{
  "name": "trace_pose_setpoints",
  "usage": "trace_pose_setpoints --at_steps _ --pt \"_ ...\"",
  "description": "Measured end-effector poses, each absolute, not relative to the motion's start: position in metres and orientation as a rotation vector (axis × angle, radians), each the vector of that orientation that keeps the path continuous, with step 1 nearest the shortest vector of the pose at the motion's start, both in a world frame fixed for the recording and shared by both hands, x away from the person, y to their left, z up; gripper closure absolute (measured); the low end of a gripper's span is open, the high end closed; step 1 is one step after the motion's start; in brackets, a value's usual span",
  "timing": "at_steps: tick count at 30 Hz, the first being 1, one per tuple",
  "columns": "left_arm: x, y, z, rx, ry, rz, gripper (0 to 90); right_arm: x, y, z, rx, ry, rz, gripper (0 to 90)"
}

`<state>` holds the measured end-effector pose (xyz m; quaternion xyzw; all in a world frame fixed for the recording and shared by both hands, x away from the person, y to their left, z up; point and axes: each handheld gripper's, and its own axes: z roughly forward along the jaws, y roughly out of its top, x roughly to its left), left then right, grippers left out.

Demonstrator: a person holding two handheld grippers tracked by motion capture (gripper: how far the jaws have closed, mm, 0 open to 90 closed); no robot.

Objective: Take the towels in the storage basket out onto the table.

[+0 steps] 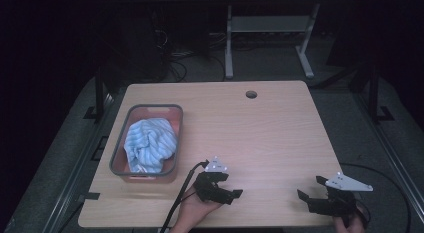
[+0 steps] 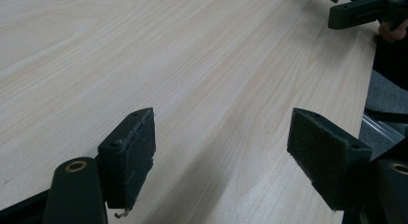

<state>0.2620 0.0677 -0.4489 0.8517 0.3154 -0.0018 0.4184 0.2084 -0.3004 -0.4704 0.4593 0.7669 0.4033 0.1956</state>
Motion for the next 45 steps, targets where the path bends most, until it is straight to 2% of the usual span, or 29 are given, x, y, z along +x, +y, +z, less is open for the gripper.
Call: trace_pose_setpoints --at_steps 17,45 --pt "0.269 0.065 -0.433 2.138 0.754 -0.038 24.9 0.210 -0.301 -0.470 1.299 2.131 1.126 13.8" --pt "0.303 0.098 -0.369 2.207 0.774 0.068 24.8 0.207 -0.297 -0.468 1.276 2.140 1.116 13.8"
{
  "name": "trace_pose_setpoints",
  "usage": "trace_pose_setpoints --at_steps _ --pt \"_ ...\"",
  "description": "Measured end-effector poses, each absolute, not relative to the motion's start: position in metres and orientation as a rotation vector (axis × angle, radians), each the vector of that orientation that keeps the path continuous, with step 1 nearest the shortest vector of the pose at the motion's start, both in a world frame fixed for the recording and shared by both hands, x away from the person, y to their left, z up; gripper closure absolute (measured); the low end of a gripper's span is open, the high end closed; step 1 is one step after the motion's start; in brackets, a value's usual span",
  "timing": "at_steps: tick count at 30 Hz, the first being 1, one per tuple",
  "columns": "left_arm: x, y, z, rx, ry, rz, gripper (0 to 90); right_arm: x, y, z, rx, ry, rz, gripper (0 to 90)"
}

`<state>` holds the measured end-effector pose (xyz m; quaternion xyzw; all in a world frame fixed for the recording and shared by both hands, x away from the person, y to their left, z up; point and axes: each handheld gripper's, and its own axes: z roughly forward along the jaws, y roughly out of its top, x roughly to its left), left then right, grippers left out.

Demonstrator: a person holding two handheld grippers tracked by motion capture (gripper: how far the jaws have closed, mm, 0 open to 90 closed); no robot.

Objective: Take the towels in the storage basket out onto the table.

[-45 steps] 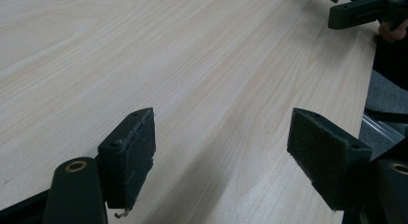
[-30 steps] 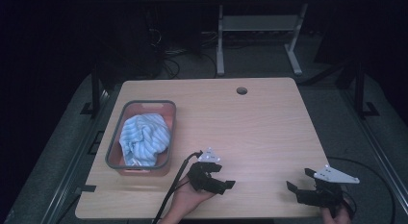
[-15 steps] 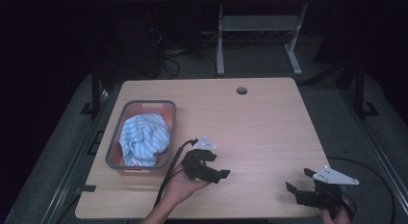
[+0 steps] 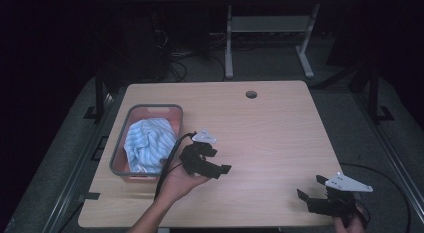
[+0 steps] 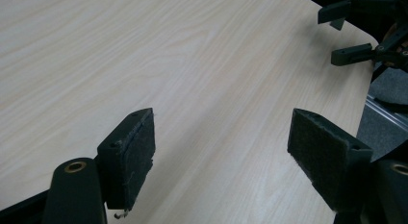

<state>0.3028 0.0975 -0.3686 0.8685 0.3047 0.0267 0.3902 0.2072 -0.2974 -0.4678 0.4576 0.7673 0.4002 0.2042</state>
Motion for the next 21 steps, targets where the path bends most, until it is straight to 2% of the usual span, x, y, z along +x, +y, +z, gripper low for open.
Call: trace_pose_setpoints --at_steps 21 --pt "0.325 0.134 -0.347 2.195 0.859 0.108 23.9 0.208 -0.296 -0.467 1.261 2.145 1.110 13.7"
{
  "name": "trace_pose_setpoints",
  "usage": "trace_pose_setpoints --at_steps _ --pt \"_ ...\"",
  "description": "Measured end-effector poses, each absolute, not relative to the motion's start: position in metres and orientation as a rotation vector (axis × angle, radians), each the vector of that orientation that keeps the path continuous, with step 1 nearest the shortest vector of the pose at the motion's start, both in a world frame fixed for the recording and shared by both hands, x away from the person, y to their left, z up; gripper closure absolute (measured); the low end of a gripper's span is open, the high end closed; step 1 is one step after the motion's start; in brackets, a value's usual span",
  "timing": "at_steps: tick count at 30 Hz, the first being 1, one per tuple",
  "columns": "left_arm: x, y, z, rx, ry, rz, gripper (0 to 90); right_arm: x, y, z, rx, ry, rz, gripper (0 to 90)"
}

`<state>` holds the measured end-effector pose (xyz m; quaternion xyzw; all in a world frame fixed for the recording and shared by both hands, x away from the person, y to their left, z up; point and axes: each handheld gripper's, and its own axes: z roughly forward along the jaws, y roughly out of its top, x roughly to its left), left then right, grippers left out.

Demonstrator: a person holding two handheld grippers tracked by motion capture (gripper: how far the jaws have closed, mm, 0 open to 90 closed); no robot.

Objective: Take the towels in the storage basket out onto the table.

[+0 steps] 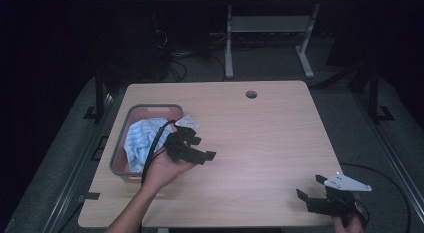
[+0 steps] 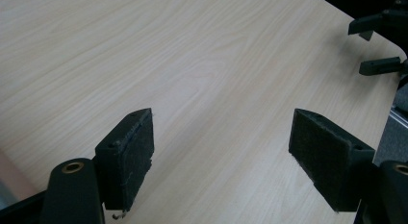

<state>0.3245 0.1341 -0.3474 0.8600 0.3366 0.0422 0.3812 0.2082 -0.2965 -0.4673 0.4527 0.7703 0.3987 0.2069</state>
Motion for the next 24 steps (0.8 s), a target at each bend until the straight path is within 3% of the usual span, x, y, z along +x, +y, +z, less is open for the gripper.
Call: trace_pose_setpoints --at_steps 24 --pt "0.343 0.190 -0.329 2.128 0.991 0.203 23.9 0.209 -0.297 -0.467 1.269 2.145 1.107 13.7"
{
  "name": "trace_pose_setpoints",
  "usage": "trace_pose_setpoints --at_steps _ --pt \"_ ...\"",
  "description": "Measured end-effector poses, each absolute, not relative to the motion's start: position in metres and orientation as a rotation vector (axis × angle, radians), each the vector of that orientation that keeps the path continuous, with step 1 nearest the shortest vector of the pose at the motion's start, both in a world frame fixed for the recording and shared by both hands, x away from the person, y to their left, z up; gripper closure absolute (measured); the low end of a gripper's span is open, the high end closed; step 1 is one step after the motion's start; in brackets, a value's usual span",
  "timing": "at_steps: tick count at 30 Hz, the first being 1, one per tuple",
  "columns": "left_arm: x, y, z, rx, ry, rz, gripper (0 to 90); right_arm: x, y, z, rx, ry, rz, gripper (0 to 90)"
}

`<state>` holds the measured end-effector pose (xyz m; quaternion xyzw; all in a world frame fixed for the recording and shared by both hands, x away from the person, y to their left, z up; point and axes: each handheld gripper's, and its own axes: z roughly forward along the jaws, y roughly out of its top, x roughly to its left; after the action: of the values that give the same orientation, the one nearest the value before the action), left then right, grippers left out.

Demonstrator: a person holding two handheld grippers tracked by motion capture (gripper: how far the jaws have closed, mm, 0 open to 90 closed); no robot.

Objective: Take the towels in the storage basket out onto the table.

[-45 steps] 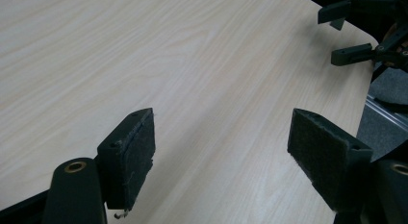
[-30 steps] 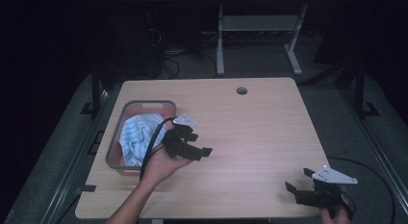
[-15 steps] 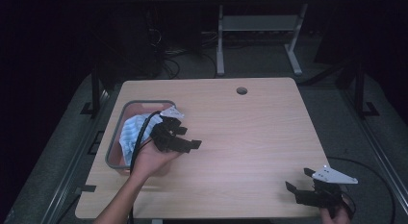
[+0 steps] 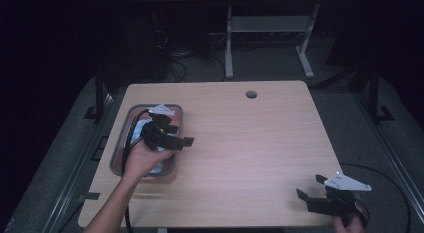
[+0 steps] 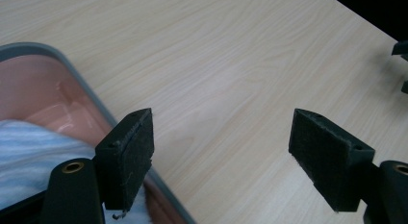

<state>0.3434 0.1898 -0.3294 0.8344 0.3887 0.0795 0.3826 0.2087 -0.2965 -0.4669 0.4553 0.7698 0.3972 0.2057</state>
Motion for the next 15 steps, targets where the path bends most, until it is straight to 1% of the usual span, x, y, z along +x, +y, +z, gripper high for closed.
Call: trace_pose_setpoints --at_steps 12,15 --pt "0.348 0.220 -0.329 2.113 1.067 0.243 23.9 0.209 -0.297 -0.467 1.272 2.149 1.106 13.8" --pt "0.350 0.232 -0.331 2.104 1.105 0.264 23.9 0.209 -0.296 -0.467 1.260 2.157 1.103 13.7"
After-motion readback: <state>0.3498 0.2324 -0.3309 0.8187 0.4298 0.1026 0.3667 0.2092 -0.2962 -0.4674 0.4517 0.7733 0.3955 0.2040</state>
